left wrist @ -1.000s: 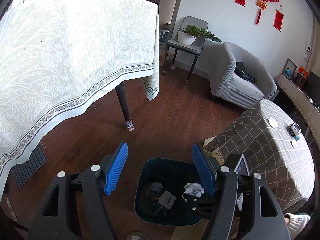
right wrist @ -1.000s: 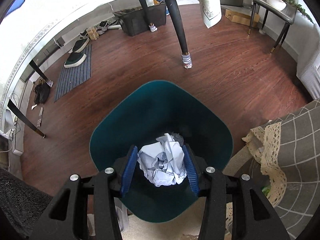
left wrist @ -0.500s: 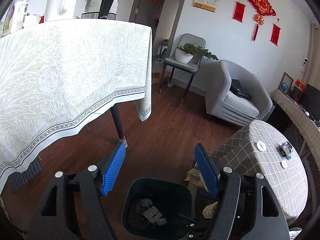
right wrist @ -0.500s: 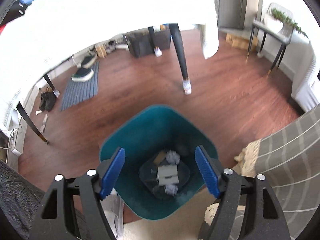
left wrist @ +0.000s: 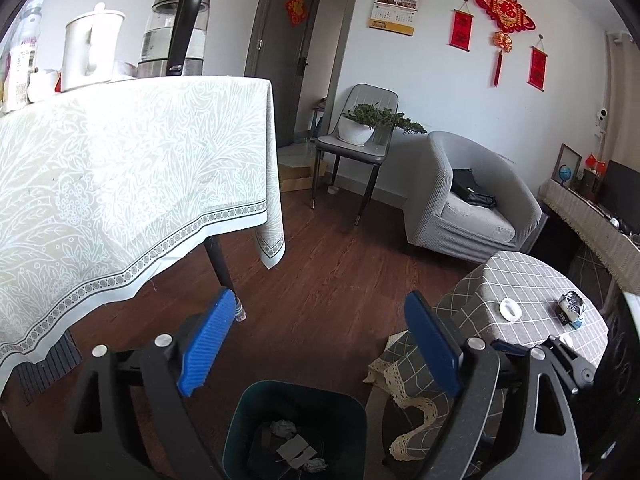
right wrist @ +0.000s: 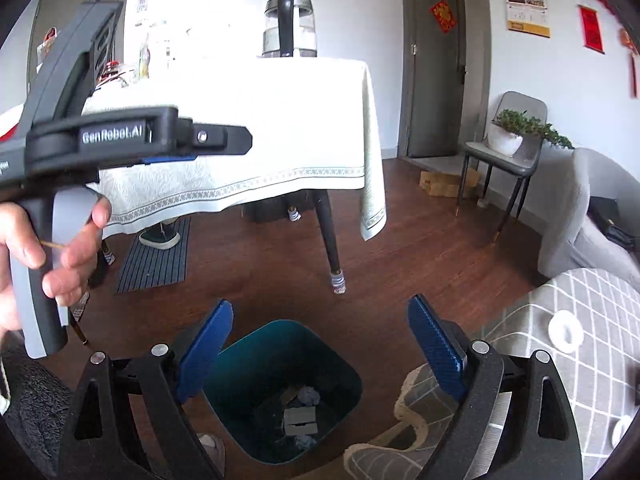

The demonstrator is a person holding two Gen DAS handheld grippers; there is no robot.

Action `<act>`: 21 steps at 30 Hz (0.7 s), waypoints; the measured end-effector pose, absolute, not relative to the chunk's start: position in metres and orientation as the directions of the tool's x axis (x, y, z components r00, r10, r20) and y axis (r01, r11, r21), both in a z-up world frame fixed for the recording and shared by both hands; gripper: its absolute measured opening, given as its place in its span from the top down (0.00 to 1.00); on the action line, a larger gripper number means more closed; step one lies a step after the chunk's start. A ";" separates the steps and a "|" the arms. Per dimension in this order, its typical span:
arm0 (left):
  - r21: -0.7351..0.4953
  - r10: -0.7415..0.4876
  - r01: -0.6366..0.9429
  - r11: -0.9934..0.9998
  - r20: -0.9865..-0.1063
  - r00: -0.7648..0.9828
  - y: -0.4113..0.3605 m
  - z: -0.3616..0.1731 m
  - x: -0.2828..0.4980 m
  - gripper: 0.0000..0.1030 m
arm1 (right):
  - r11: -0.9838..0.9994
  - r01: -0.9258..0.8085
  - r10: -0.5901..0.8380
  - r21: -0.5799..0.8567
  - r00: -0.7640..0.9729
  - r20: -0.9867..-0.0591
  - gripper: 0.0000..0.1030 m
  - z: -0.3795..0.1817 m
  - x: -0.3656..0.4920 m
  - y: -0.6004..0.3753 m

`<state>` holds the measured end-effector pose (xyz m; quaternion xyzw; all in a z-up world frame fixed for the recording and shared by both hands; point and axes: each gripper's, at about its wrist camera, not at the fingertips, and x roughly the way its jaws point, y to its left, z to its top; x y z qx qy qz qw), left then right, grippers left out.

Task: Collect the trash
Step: 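Move both open tools back to the table toward the white lids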

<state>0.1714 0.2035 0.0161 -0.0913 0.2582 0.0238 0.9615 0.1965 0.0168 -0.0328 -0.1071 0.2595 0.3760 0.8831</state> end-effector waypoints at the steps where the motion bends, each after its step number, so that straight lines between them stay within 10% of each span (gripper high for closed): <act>1: -0.159 -0.005 -0.085 0.984 -0.499 0.867 0.198 0.016 0.173 0.12 | 0.703 -0.711 0.609 0.012 0.593 -0.527 0.11 -0.027 0.198 0.008; 21: -0.048 -0.148 0.147 0.988 -0.569 0.809 0.060 -0.010 0.242 0.10 | 0.904 -0.416 0.415 0.100 0.793 -0.446 0.09 0.010 0.231 -0.182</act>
